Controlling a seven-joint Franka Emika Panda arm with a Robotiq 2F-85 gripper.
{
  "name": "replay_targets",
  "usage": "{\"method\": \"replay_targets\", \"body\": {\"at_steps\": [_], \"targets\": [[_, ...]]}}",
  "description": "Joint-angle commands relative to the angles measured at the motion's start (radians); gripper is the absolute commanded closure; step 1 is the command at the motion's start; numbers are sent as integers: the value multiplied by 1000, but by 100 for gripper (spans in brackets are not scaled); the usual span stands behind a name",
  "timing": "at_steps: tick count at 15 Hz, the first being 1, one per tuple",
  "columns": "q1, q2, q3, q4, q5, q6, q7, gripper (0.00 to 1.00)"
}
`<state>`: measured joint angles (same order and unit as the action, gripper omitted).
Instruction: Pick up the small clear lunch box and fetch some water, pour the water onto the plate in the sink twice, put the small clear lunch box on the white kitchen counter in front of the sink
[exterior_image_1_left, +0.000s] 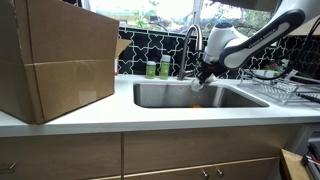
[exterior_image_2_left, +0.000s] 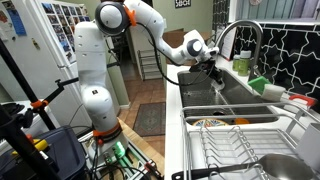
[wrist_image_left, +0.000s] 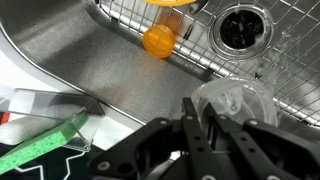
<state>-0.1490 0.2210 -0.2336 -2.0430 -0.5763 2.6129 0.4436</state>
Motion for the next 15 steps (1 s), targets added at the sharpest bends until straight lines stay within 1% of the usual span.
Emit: {"method": "replay_targets", "body": {"at_steps": [1,6,9,11,15], "targets": [[18,-17,-19,-20,9,-15,-33,97],[30,-64,-23,-52,-54,-123,-91,97],[31,-99,-15,-72,-120,-196,-109,97],[30,-130,-12,-94,-200,-235,-107,97],[15,-182,-4,-139,-449,-270,-91,97]]}}
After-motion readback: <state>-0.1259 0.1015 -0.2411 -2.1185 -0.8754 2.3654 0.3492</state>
